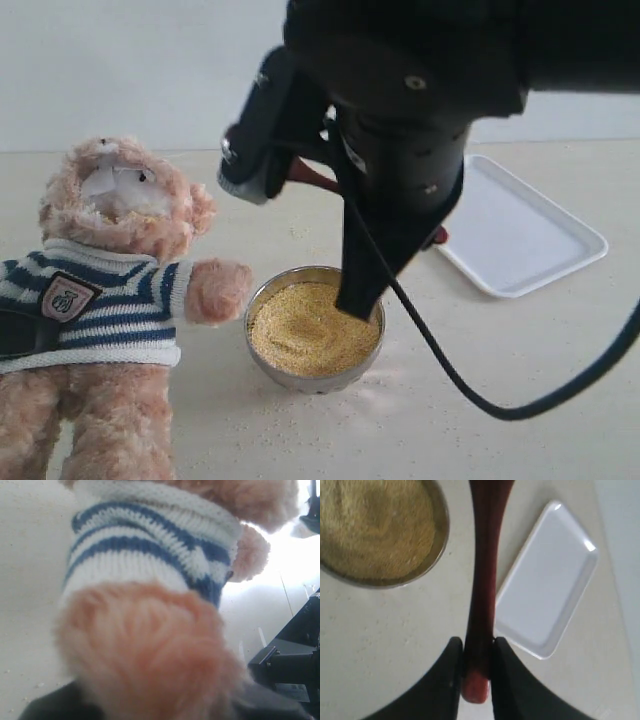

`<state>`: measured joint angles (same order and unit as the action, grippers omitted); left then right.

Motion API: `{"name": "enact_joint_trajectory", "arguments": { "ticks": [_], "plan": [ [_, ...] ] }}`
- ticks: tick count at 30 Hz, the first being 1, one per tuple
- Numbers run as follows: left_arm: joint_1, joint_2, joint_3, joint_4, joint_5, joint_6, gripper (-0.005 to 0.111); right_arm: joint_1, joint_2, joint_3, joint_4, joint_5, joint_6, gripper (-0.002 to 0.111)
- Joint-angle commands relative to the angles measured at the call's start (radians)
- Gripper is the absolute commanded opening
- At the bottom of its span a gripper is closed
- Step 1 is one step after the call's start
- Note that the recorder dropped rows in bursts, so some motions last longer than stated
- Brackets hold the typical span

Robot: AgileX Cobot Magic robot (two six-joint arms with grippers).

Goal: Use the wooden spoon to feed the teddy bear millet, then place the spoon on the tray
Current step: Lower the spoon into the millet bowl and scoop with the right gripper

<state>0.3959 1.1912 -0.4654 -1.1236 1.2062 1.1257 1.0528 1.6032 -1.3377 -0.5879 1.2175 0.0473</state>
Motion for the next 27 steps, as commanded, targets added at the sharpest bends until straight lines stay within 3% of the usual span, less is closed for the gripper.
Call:
{"name": "enact_joint_trajectory", "arguments": {
  "ticks": [1,9,27],
  "plan": [
    [0.002,-0.010,0.002,-0.023,0.015,0.003,0.005,-0.037,-0.006,0.106,0.018,0.004,-0.017,0.000],
    [0.002,-0.010,0.002,-0.023,0.015,0.003,0.005,-0.020,0.014,0.221,-0.230,0.004,-0.030,0.000],
    [0.002,-0.010,0.002,-0.023,0.015,0.003,0.005,0.061,0.208,0.219,-0.370,0.004,-0.084,0.000]
  ]
}}
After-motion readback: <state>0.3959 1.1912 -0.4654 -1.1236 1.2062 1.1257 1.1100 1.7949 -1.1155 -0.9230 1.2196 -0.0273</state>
